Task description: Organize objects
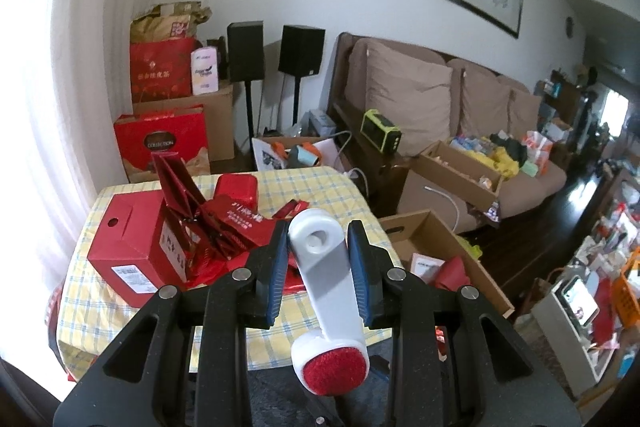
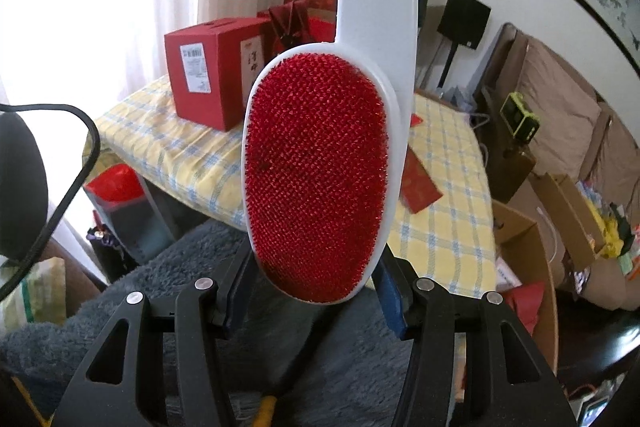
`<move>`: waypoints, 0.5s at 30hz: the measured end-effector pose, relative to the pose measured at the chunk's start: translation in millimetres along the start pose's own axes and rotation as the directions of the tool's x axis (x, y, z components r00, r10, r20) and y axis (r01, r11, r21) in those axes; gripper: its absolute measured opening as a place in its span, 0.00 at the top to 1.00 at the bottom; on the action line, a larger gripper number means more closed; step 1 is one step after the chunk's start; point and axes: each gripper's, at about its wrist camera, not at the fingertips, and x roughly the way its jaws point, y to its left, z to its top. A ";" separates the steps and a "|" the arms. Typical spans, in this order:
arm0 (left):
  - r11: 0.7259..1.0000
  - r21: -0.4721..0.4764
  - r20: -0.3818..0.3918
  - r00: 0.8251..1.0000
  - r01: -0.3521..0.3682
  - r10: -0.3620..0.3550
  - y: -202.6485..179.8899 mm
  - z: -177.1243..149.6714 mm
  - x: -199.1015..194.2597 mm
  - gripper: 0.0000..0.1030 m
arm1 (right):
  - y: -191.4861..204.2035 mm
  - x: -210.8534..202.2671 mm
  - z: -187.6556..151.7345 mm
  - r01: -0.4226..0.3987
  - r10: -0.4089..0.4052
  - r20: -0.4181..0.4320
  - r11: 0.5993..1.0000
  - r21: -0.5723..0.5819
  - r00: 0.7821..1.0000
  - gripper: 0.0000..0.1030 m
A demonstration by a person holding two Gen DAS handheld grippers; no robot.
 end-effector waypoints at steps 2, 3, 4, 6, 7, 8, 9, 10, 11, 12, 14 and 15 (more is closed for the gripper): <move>1.000 0.000 0.003 1.000 0.013 -0.013 -1.7 1.3 -2.9 0.74 | -2.4 -1.0 0.5 0.007 -0.007 0.004 1.000 0.002 1.000 0.47; 1.000 0.000 0.006 1.000 0.018 -0.018 -2.7 1.7 -4.4 0.74 | -3.5 -1.4 0.8 0.014 -0.014 0.007 1.000 0.003 1.000 0.47; 1.000 0.002 0.009 1.000 0.020 -0.020 -4.2 2.0 -6.0 0.74 | -4.3 -2.2 0.7 0.020 -0.020 0.011 1.000 0.002 1.000 0.47; 1.000 0.003 0.014 1.000 0.024 -0.024 -6.2 2.7 -8.7 0.74 | -5.8 -4.0 1.1 0.028 -0.028 0.018 1.000 0.001 0.999 0.47; 1.000 0.004 0.018 1.000 0.024 -0.024 -7.5 3.3 -10.1 0.74 | -6.3 -4.7 1.2 0.030 -0.030 0.022 1.000 0.001 0.999 0.47; 1.000 0.005 0.020 0.999 0.024 -0.025 -8.4 3.5 -11.2 0.74 | -6.8 -5.4 1.2 0.032 -0.032 0.024 0.999 0.001 0.999 0.47; 1.000 0.006 0.022 0.999 0.025 -0.025 -9.4 3.6 -11.9 0.74 | -7.3 -6.1 1.3 0.035 -0.035 0.027 0.999 0.000 0.999 0.47; 1.000 0.008 0.024 0.999 0.024 -0.024 -10.6 3.9 -12.2 0.74 | -7.7 -6.5 1.3 0.036 -0.035 0.028 0.999 0.000 0.999 0.47; 1.000 0.009 0.025 0.999 0.024 -0.024 -11.3 3.8 -12.3 0.74 | -8.2 -6.8 1.2 0.035 -0.035 0.028 0.999 0.001 0.999 0.47; 1.000 0.009 0.025 0.999 0.025 -0.025 -11.9 3.9 -12.4 0.74 | -7.9 -6.8 1.2 0.035 -0.035 0.028 0.999 0.000 0.999 0.47; 1.000 0.011 0.027 0.999 0.026 -0.026 -13.4 4.2 -12.1 0.74 | -7.8 -6.7 1.0 0.035 -0.035 0.028 0.999 0.002 0.999 0.47; 1.000 0.013 0.027 0.999 0.026 -0.026 -14.4 4.6 -12.0 0.74 | -7.9 -6.6 0.9 0.035 -0.035 0.028 0.999 0.002 0.999 0.47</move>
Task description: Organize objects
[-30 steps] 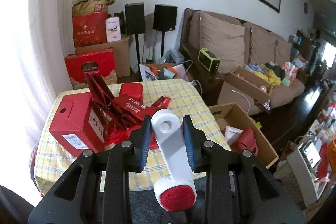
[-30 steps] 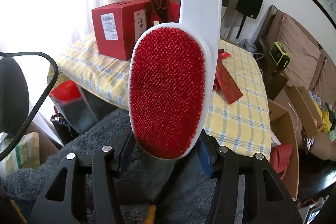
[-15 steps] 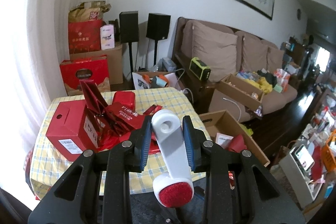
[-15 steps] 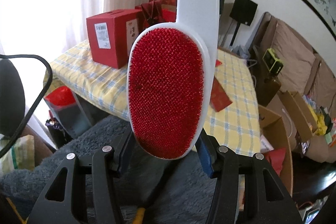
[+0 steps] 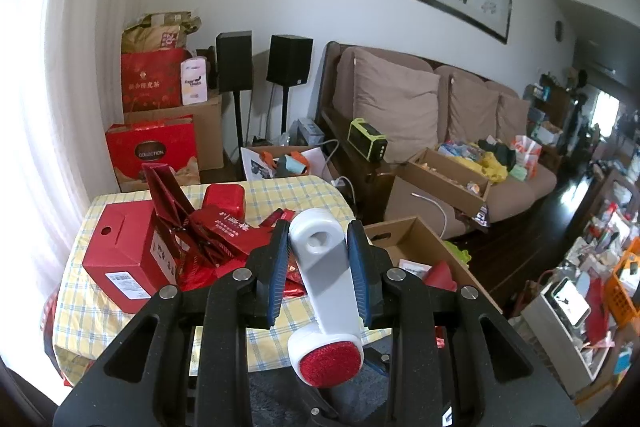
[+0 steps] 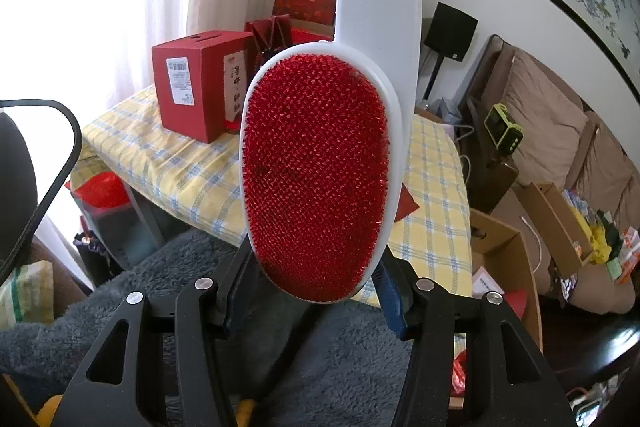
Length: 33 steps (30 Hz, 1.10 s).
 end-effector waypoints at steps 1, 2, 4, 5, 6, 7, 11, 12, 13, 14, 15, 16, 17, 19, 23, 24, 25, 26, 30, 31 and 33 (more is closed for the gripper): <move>1.000 0.001 0.000 1.000 0.001 -0.001 -0.6 0.2 -0.2 0.74 | 0.6 0.0 -0.2 0.001 -0.001 0.001 1.000 -0.001 1.000 0.47; 1.000 0.001 -0.001 1.000 0.003 -0.003 -1.2 0.3 -0.2 0.74 | 0.1 -0.1 -0.1 0.003 -0.003 0.001 1.000 -0.001 1.000 0.47; 1.000 0.003 -0.001 1.000 0.005 -0.005 -2.5 0.4 -0.1 0.74 | -1.8 -0.2 0.3 0.005 -0.005 0.001 1.000 0.001 1.000 0.47; 1.000 0.004 -0.001 1.000 0.005 -0.005 -3.3 0.4 0.0 0.74 | -2.4 -0.3 0.6 0.007 -0.007 0.001 1.000 0.002 1.000 0.47; 1.000 0.004 0.000 1.000 0.006 -0.006 -4.1 0.4 0.1 0.74 | -3.4 -0.3 1.1 0.009 -0.009 0.001 1.000 0.003 1.000 0.47; 1.000 0.005 0.001 1.000 0.006 -0.006 -4.9 0.5 0.3 0.74 | -3.7 -0.4 1.3 0.009 -0.009 0.001 1.000 0.004 1.000 0.47; 1.000 0.004 -0.002 1.000 0.008 -0.008 -5.2 0.1 1.3 0.74 | -3.6 0.3 1.2 0.008 -0.008 -0.002 1.000 0.002 1.000 0.47; 1.000 0.003 -0.003 1.000 0.009 -0.009 -5.7 0.3 1.6 0.74 | -4.0 0.8 0.9 0.010 -0.010 -0.002 1.000 0.001 1.000 0.47; 1.000 0.001 -0.004 1.000 0.012 -0.012 -5.7 0.5 2.3 0.74 | -4.4 1.2 0.6 0.013 -0.013 -0.002 1.000 0.000 1.000 0.47; 1.000 0.000 -0.005 1.000 0.013 -0.013 -5.5 0.7 2.9 0.74 | -4.9 1.6 0.4 0.014 -0.014 -0.003 1.000 0.000 1.000 0.47; 1.000 0.000 -0.005 1.000 0.014 -0.014 -5.1 1.0 3.6 0.74 | -5.5 2.0 -0.1 0.014 -0.014 -0.004 1.000 0.000 1.000 0.47; 1.000 -0.002 -0.005 1.000 0.016 -0.016 -5.4 0.9 3.9 0.74 | -5.4 2.5 -0.3 0.015 -0.015 -0.004 1.000 -0.002 1.000 0.47; 1.000 -0.003 -0.005 1.000 0.016 -0.016 -5.3 1.6 4.8 0.74 | -5.6 2.7 -0.7 0.015 -0.015 -0.003 1.000 -0.002 1.000 0.47; 1.000 -0.001 -0.005 1.000 0.015 -0.015 -5.1 1.7 4.9 0.74 | -5.6 2.5 -0.6 0.008 -0.008 -0.002 1.000 -0.001 1.000 0.47; 1.000 0.001 -0.007 1.000 0.016 -0.016 -4.7 2.5 7.0 0.74 | -6.6 3.0 -1.7 0.005 -0.005 -0.002 1.000 0.003 1.000 0.47; 1.000 0.001 -0.008 1.000 0.017 -0.017 -4.7 3.2 8.2 0.74 | -6.5 2.9 -1.6 0.006 -0.006 -0.002 1.000 0.003 1.000 0.47; 1.000 0.003 -0.010 1.000 0.018 -0.018 -4.8 4.1 9.8 0.74 | -6.4 2.8 -1.6 0.006 -0.006 -0.001 1.000 0.003 1.000 0.47; 1.000 0.005 -0.011 1.000 0.019 -0.019 -5.3 5.3 11.2 0.74 | -6.7 3.1 -1.8 0.005 -0.005 -0.001 1.000 0.006 1.000 0.47; 1.000 0.017 -0.014 1.000 0.023 -0.023 -10.4 8.4 17.3 0.74 | -9.9 3.6 -2.2 0.006 -0.006 -0.002 1.000 0.019 1.000 0.47; 0.999 0.022 -0.015 1.000 0.025 -0.024 -12.2 8.7 18.6 0.74 | -11.1 4.2 -2.3 0.006 -0.006 -0.003 1.000 0.023 1.000 0.47; 0.999 0.027 -0.016 0.999 0.029 -0.029 -15.6 8.3 20.7 0.74 | -13.9 5.2 -2.9 0.008 -0.007 -0.005 0.999 0.032 1.000 0.47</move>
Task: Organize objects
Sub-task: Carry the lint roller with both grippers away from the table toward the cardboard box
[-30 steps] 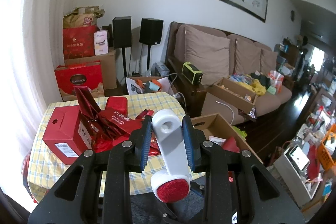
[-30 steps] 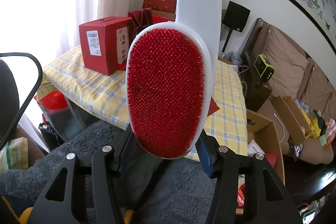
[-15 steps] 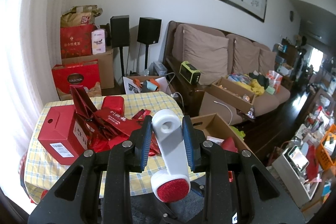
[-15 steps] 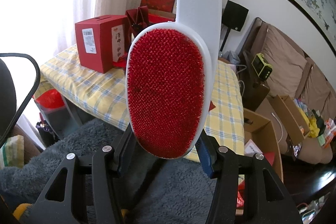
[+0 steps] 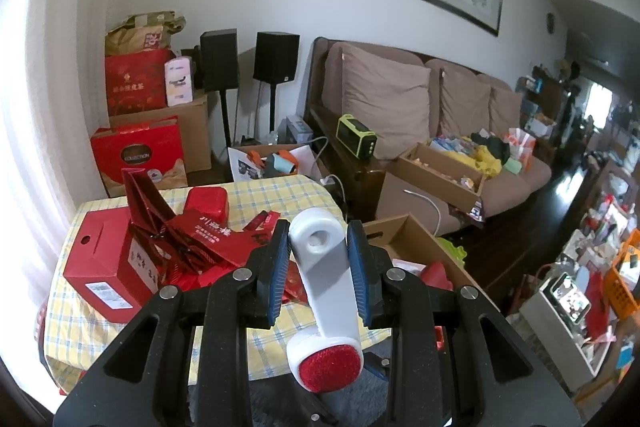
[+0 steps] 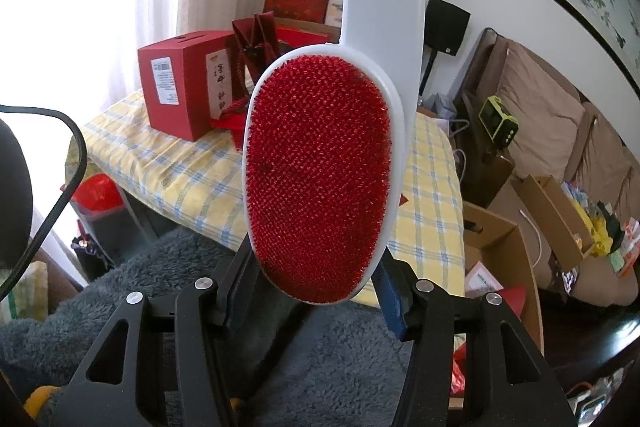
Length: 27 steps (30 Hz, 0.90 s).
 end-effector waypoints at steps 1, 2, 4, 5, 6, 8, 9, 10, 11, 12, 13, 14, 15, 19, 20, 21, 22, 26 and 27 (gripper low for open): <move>1.000 0.004 0.000 1.000 0.002 -0.002 -1.4 0.9 1.9 0.74 | -1.1 0.2 -0.2 0.002 -0.002 0.000 1.000 0.003 1.000 0.47; 1.000 0.006 -0.001 1.000 0.004 -0.004 -2.5 1.9 3.8 0.74 | -3.1 0.4 -0.4 0.003 -0.003 0.000 1.000 0.008 1.000 0.47; 1.000 0.009 -0.002 1.000 0.008 -0.008 -5.1 3.3 6.4 0.74 | -5.8 0.9 -0.8 0.006 -0.006 0.000 1.000 0.015 1.000 0.47; 1.000 0.012 -0.002 1.000 0.009 -0.009 -6.5 4.0 7.7 0.74 | -7.4 1.1 -1.3 0.008 -0.008 -0.001 1.000 0.018 1.000 0.47; 1.000 0.015 -0.003 1.000 0.011 -0.011 -8.5 4.4 9.2 0.74 | -8.9 1.3 -1.8 0.009 -0.009 -0.002 1.000 0.022 1.000 0.47; 1.000 0.026 -0.004 1.000 0.013 -0.012 -12.6 4.8 11.8 0.74 | -12.1 2.0 -2.8 0.009 -0.009 -0.005 0.999 0.031 1.000 0.47; 0.999 0.029 -0.004 1.000 0.013 -0.013 -14.5 4.0 11.9 0.74 | -13.2 2.4 -3.1 0.010 -0.009 -0.005 0.999 0.034 1.000 0.47; 0.999 0.034 -0.005 1.000 0.014 -0.014 -16.6 3.9 13.2 0.74 | -14.8 2.5 -3.8 0.009 -0.009 -0.007 0.999 0.037 1.000 0.47; 0.999 0.037 -0.005 1.000 0.015 -0.014 -18.2 4.0 14.3 0.74 | -16.0 2.9 -4.3 0.009 -0.009 -0.008 0.999 0.040 1.000 0.47; 0.999 0.038 -0.006 1.000 0.016 -0.016 -19.2 3.6 15.4 0.74 | -17.3 3.1 -5.0 0.010 -0.009 -0.008 0.999 0.044 1.000 0.47; 0.999 0.040 -0.007 1.000 0.016 -0.016 -20.7 3.4 16.8 0.74 | -18.6 3.0 -5.7 0.009 -0.009 -0.009 0.999 0.047 1.000 0.47; 0.999 0.042 -0.008 1.000 0.016 -0.016 -21.8 3.3 17.8 0.74 | -19.9 3.1 -6.4 0.009 -0.008 -0.009 0.999 0.050 1.000 0.47; 0.999 0.043 -0.009 1.000 0.017 -0.017 -23.0 3.6 19.0 0.74 | -21.2 3.0 -7.1 0.008 -0.008 -0.009 0.999 0.052 1.000 0.47; 0.999 0.048 -0.016 1.000 0.021 -0.020 -27.5 3.4 23.1 0.74 | -25.5 3.4 -9.5 0.007 -0.007 -0.010 0.998 0.062 1.000 0.47; 0.999 0.048 -0.018 1.000 0.021 -0.021 -28.5 3.3 24.3 0.74 | -26.3 3.9 -10.3 0.007 -0.006 -0.010 0.998 0.064 1.000 0.47; 0.999 0.048 -0.021 1.000 0.023 -0.022 -29.2 3.2 26.1 0.74 | -27.9 4.1 -11.1 0.006 -0.005 -0.011 0.998 0.067 1.000 0.47; 0.999 0.049 -0.023 1.000 0.023 -0.022 -30.1 2.4 26.8 0.74 | -28.8 4.6 -11.6 0.006 -0.005 -0.013 0.998 0.069 1.000 0.47; 0.998 0.052 -0.029 0.999 0.028 -0.026 -33.0 2.5 31.9 0.74 | -34.4 7.0 -13.4 0.009 -0.008 -0.022 0.997 0.075 1.000 0.47; 0.998 0.050 -0.033 0.999 0.032 -0.031 -33.1 2.8 33.8 0.74 | -35.7 7.7 -13.8 0.012 -0.010 -0.025 0.997 0.076 1.000 0.47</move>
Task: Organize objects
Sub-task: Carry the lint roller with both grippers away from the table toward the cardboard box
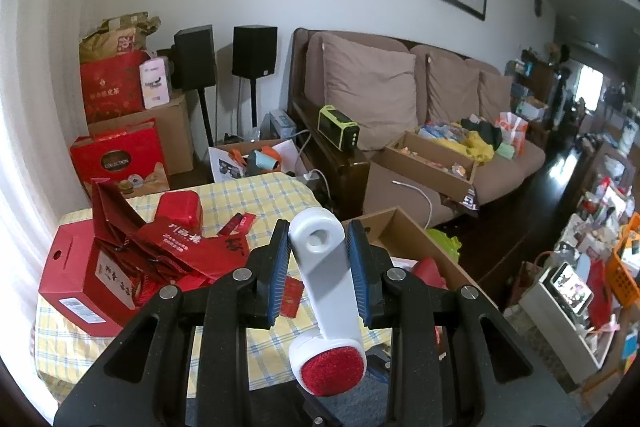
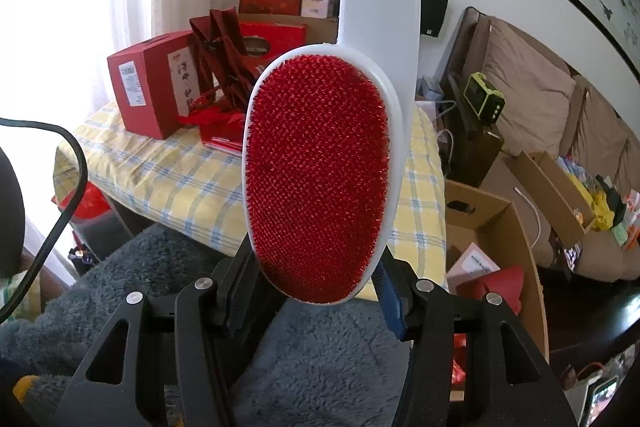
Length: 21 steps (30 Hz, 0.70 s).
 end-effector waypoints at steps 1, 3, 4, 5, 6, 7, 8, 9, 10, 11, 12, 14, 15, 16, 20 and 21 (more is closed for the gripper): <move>1.000 -0.003 -0.003 1.000 0.003 -0.003 -0.7 0.0 1.3 0.74 | -1.9 1.0 -0.6 0.005 -0.005 -0.005 1.000 0.000 1.000 0.47; 1.000 -0.008 -0.006 1.000 0.014 -0.014 -2.6 0.4 2.6 0.74 | -5.0 1.7 -1.4 0.014 -0.014 -0.006 1.000 0.001 1.000 0.47; 1.000 -0.007 -0.006 1.000 0.017 -0.017 -4.4 0.7 3.1 0.74 | -7.1 1.6 -1.8 0.020 -0.020 -0.006 1.000 0.002 1.000 0.47; 1.000 -0.004 -0.005 1.000 0.020 -0.020 -6.1 1.1 3.6 0.74 | -9.8 1.3 -2.0 0.022 -0.022 -0.006 1.000 0.005 1.000 0.47; 1.000 -0.003 -0.004 1.000 0.024 -0.024 -7.8 1.6 4.5 0.74 | -11.4 1.2 -2.3 0.026 -0.026 -0.006 1.000 0.006 1.000 0.47; 1.000 -0.003 -0.005 1.000 0.027 -0.027 -9.4 2.2 5.1 0.74 | -13.0 1.2 -2.5 0.031 -0.031 -0.006 0.999 0.007 0.999 0.47; 1.000 -0.003 -0.006 1.000 0.031 -0.031 -11.0 2.9 6.1 0.74 | -14.7 1.1 -2.6 0.038 -0.038 -0.008 0.999 0.007 0.999 0.47; 0.999 -0.001 -0.005 0.999 0.035 -0.035 -12.7 3.6 7.1 0.74 | -16.8 0.9 -2.8 0.042 -0.042 -0.008 0.999 0.009 0.999 0.47; 0.999 0.001 -0.003 0.999 0.040 -0.040 -15.0 4.4 8.0 0.74 | -18.9 0.5 -2.8 0.045 -0.045 -0.008 0.999 0.012 0.999 0.47; 0.999 0.004 -0.001 0.999 0.044 -0.044 -16.7 5.2 9.3 0.74 | -21.3 0.0 -2.9 0.050 -0.050 -0.009 0.999 0.015 0.999 0.47; 0.999 0.009 0.001 0.999 0.049 -0.049 -19.2 6.2 10.5 0.74 | -23.5 -0.9 -3.1 0.057 -0.057 -0.010 0.998 0.018 0.998 0.47; 0.998 0.012 0.003 0.998 0.062 -0.062 -24.7 8.9 13.8 0.74 | -28.2 -3.4 -3.3 0.066 -0.065 -0.010 0.998 0.022 0.998 0.47; 0.998 0.013 0.006 0.998 0.067 -0.067 -27.5 10.6 15.0 0.74 | -30.6 -4.5 -3.0 0.072 -0.072 -0.010 0.997 0.025 0.997 0.47; 0.997 0.016 0.011 0.997 0.073 -0.073 -31.0 12.6 16.0 0.74 | -32.9 -5.6 -2.7 0.077 -0.077 -0.009 0.997 0.028 0.997 0.47; 0.995 0.029 0.032 0.995 0.093 -0.093 -42.1 17.3 18.1 0.74 | -45.5 -9.1 -1.1 0.101 -0.100 -0.012 0.994 0.036 0.995 0.47; 0.995 0.028 0.034 0.995 0.093 -0.094 -43.9 17.2 18.5 0.74 | -47.5 -8.7 -0.9 0.103 -0.102 -0.016 0.994 0.034 0.995 0.47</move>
